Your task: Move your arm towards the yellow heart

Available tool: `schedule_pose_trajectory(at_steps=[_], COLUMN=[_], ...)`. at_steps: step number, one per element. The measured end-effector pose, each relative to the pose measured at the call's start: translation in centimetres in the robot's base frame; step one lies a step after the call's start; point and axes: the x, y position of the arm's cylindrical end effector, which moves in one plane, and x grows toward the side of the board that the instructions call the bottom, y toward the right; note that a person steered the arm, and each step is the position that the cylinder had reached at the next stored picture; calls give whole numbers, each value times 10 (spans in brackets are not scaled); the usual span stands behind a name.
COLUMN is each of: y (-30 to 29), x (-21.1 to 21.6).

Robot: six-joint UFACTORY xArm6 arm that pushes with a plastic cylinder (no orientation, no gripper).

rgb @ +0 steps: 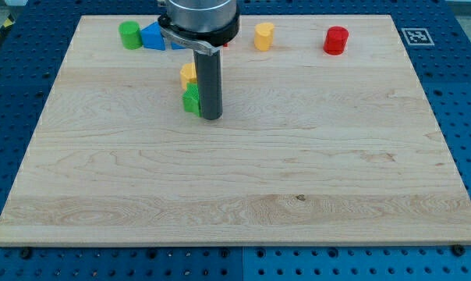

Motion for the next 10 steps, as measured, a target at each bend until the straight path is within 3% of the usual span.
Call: schedule_pose_trajectory(at_steps=[2, 6, 10], y=[48, 62, 122], x=[0, -99, -146])
